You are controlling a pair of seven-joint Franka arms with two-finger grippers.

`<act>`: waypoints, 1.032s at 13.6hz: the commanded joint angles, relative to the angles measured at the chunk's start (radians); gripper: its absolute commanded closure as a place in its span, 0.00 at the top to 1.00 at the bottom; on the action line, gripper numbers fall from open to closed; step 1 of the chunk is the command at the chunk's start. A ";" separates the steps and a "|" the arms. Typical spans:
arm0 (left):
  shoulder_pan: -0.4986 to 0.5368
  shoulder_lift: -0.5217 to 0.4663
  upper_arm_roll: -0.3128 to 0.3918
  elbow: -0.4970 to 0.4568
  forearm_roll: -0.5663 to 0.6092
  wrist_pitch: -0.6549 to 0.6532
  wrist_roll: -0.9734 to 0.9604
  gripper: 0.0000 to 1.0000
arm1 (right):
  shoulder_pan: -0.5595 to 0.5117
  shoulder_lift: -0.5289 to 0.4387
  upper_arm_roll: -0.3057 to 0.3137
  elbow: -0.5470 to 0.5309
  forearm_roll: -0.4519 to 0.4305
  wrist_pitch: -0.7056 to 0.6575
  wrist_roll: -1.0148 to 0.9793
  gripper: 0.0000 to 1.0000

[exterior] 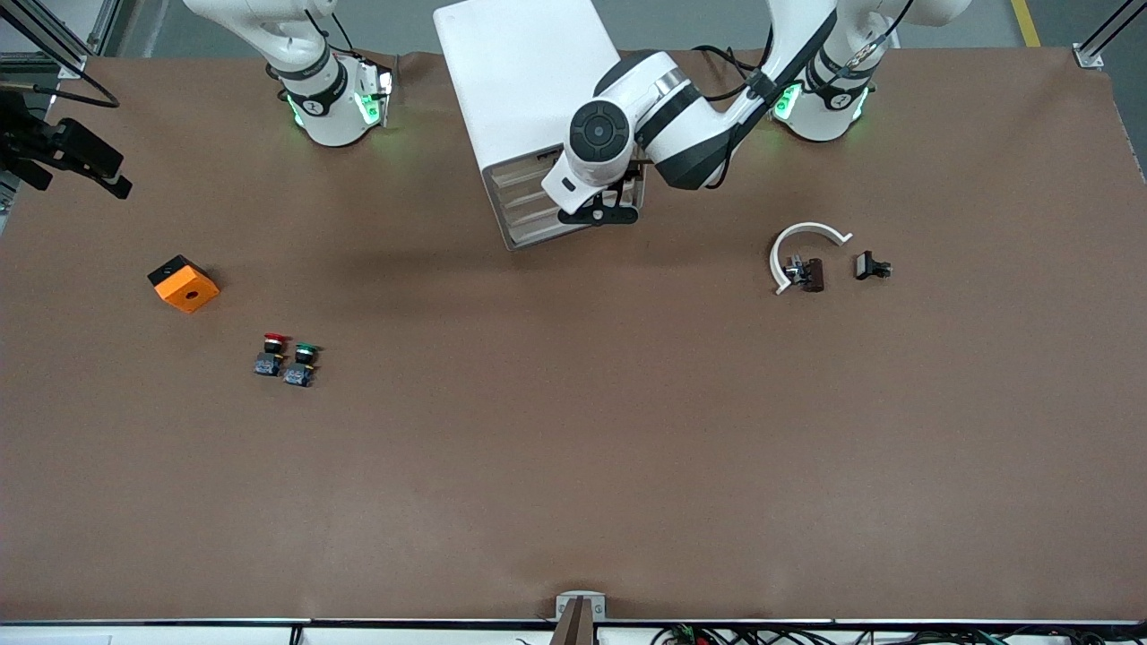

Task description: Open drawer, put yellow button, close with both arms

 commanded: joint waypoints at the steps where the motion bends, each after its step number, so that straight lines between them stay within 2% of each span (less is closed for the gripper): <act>1: 0.051 0.020 -0.007 0.069 -0.016 -0.059 -0.010 1.00 | 0.000 0.014 0.001 0.027 -0.008 -0.006 0.004 1.00; 4: 0.181 0.024 -0.006 0.103 0.012 -0.063 -0.005 1.00 | -0.002 0.014 0.000 0.027 -0.007 -0.005 0.006 1.00; 5: 0.232 0.024 -0.006 0.109 0.059 -0.067 0.000 1.00 | -0.002 0.014 0.001 0.027 -0.007 -0.005 0.006 1.00; 10: 0.417 0.021 -0.006 0.184 0.410 -0.104 0.009 1.00 | 0.001 0.014 0.000 0.027 -0.005 -0.005 0.006 1.00; 12: 0.517 0.014 -0.007 0.230 0.442 -0.116 0.038 1.00 | 0.001 0.014 0.001 0.027 -0.005 -0.005 0.006 1.00; 14: 0.612 0.001 -0.007 0.253 0.445 -0.151 0.169 1.00 | 0.001 0.014 0.001 0.027 -0.005 -0.005 0.006 1.00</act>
